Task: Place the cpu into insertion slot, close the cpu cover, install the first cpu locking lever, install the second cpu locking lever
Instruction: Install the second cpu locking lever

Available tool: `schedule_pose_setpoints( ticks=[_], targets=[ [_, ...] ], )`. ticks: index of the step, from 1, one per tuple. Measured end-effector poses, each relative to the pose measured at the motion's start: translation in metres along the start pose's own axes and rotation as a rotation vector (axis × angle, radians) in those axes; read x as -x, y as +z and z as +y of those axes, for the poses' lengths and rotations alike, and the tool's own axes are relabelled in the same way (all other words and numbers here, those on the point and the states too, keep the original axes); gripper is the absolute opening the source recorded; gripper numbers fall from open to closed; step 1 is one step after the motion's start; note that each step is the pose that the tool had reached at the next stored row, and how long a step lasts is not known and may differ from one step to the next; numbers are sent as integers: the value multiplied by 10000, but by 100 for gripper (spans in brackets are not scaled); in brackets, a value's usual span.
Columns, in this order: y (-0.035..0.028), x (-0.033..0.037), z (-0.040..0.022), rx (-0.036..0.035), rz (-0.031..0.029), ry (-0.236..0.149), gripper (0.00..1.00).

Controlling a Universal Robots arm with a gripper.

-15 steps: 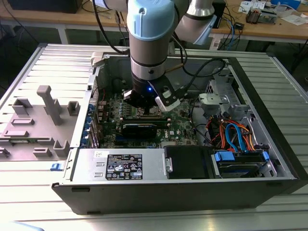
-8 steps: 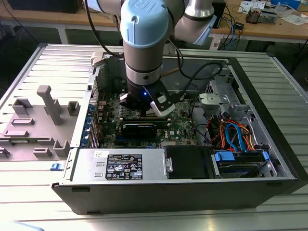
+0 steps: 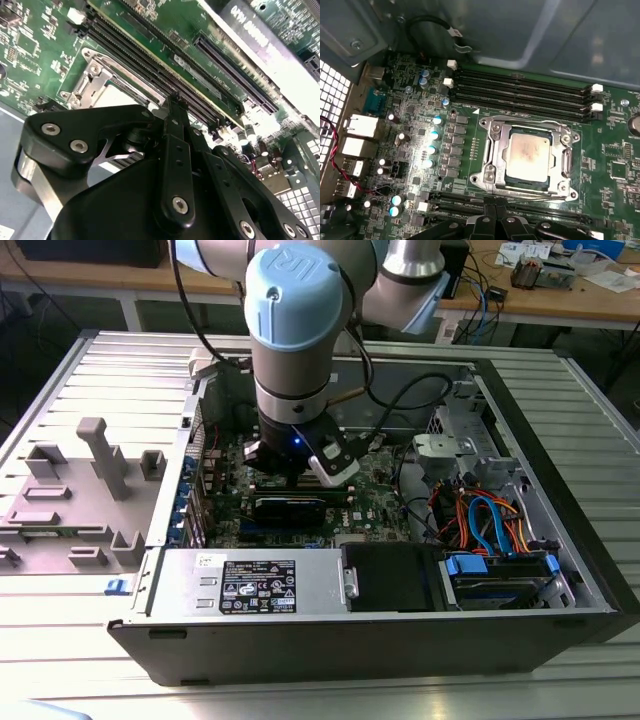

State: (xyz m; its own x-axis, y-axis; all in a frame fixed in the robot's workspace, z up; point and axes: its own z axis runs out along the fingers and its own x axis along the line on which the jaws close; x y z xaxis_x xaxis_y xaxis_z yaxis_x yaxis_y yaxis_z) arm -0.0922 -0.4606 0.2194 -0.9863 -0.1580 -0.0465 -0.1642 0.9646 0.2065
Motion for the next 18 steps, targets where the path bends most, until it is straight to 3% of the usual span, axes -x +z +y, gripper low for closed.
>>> schedule_pose_setpoints(
  ticks=[4, 6, 10, 18],
  targets=[
    [39, -96, 48, 22, -6, 9, 11],
    [51, -111, 52, 27, -7, 10, 11],
    [72, -122, 55, 28, -8, 9, 11],
    [150, -126, 126, 36, 17, -108, 11]
  ],
)
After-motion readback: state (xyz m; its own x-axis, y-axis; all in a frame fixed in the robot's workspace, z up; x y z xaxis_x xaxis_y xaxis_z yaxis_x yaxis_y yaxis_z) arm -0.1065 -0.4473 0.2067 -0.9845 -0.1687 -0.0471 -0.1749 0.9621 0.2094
